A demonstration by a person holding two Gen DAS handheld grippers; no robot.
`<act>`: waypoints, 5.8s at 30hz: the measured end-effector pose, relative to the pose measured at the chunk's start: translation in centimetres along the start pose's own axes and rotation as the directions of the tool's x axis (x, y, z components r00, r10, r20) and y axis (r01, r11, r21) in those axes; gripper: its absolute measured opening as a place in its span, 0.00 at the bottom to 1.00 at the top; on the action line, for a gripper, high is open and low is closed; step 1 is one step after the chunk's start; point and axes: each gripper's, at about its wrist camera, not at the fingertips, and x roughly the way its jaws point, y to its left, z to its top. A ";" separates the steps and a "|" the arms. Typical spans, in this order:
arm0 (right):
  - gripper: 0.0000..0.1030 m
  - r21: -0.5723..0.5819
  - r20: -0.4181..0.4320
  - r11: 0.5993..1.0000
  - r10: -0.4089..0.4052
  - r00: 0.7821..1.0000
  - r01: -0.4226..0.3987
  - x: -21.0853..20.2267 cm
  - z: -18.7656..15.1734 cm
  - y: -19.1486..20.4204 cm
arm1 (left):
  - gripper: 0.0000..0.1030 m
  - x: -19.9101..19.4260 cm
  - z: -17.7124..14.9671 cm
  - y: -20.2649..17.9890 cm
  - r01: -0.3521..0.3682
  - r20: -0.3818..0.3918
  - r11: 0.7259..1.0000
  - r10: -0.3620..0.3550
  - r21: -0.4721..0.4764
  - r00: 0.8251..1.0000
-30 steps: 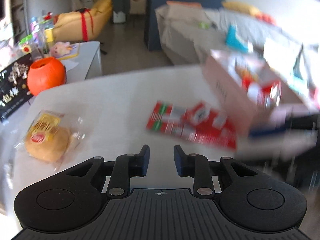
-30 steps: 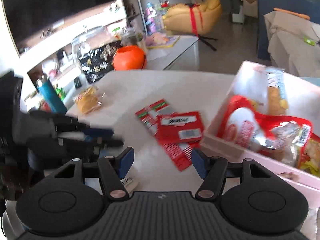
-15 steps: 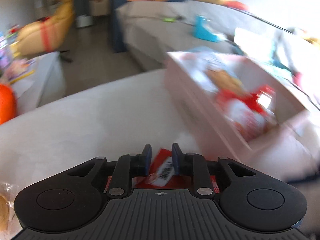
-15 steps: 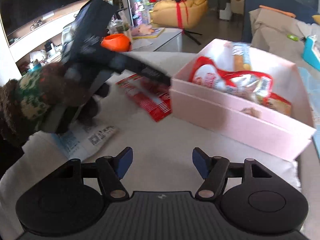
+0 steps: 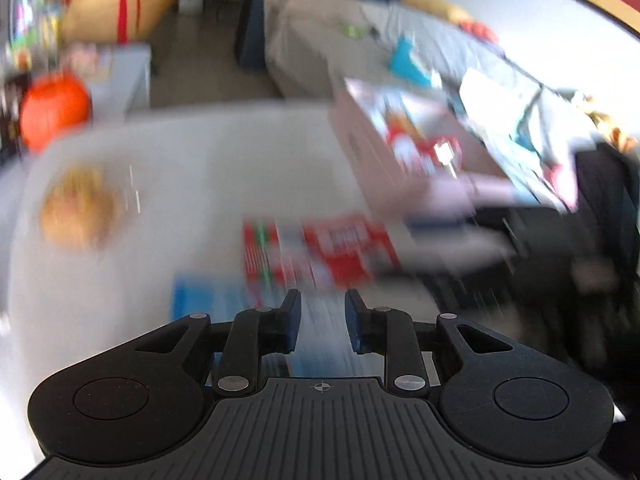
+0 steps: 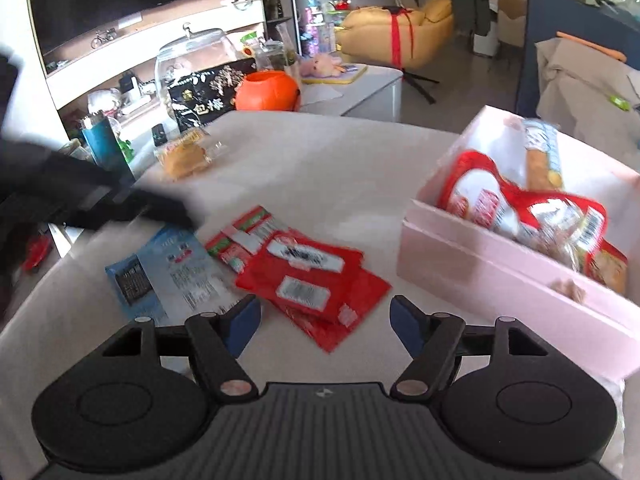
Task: Organize snacks
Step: 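Move both grippers back over the red strip packets on the table, then reach the right gripper to the red square packet while the left approaches a red strip packet, then position the right gripper over the red square packet while the left lowers onto the red strip packet, then grasp the red square packet with the right gripper while the left grasps the long red strip packet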
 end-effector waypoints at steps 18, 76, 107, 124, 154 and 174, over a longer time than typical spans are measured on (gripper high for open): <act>0.51 0.017 -0.089 0.999 0.029 0.996 -0.028 3.2 1.2 0.4 | 0.26 2.3 -3.4 -3.3 -0.084 -0.057 0.994 0.088 0.075 0.995; 0.84 0.136 0.050 0.961 -0.248 0.967 0.239 -4.6 -9.1 -1.7 | 0.43 10.6 3.9 -6.4 -0.266 0.099 0.945 0.251 0.191 0.963; 0.94 0.149 0.037 0.955 -0.263 0.964 0.255 -4.5 -9.2 -1.9 | 0.48 9.8 2.5 -7.6 -0.188 0.075 0.945 0.174 0.269 0.982; 0.98 0.143 0.034 0.959 -0.250 0.968 0.243 -4.3 -9.1 -2.0 | 0.45 10.6 3.3 -8.3 -0.271 0.084 0.938 0.259 0.216 0.962; 0.98 0.143 0.033 0.959 -0.250 0.968 0.243 -4.3 -9.2 -2.0 | 0.63 11.0 2.7 -9.5 -0.279 0.113 0.935 0.259 0.220 0.959; 1.00 0.112 0.007 0.972 -0.209 0.978 0.207 -4.5 -9.0 -2.6 | 0.66 10.5 2.2 -5.6 -0.257 0.095 0.957 0.246 0.132 0.965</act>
